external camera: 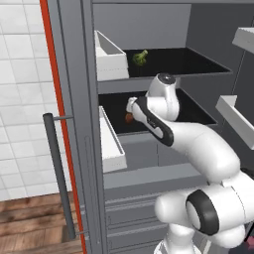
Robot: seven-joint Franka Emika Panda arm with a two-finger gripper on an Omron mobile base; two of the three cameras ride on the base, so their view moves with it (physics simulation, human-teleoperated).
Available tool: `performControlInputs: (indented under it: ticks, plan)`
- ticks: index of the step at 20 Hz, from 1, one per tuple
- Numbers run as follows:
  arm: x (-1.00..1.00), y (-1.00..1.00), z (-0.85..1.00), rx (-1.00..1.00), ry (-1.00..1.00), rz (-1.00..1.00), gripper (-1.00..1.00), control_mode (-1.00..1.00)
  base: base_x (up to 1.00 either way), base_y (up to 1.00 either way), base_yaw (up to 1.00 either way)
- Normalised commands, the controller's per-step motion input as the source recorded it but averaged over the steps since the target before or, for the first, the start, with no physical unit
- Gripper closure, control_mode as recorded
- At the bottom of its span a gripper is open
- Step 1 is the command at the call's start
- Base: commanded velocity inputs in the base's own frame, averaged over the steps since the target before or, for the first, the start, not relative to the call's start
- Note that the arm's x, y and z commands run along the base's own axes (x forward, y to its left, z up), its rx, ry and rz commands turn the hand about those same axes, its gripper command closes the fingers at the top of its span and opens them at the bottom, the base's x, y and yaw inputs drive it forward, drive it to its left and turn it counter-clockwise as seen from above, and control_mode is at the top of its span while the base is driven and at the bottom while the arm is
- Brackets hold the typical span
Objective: Place the cold items (broccoli and pear) from the fridge in one tupperware on the dining counter. Place the warm items (hot dog and kebab skewer) in the stove area in another tupperware.
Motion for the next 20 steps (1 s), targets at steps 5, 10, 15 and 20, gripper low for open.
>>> performControlInputs:
  ticks: [5,10,15,20]
  plan:
    - [0.31,0.12,-0.16,0.01,0.0,0.0,-1.0,-1.0,0.0,0.0,0.0]
    - [0.36,0.18,-0.14,0.0,0.0,0.0,-1.0,-1.0,0.0,0.0,0.0]
    - [0.28,0.11,-0.18,0.0,0.0,0.0,-1.0,-1.0,0.0,0.0,0.0]
    - [0.24,0.07,-0.16,0.0,0.0,0.0,-1.0,-1.0,0.0,0.0,0.0]
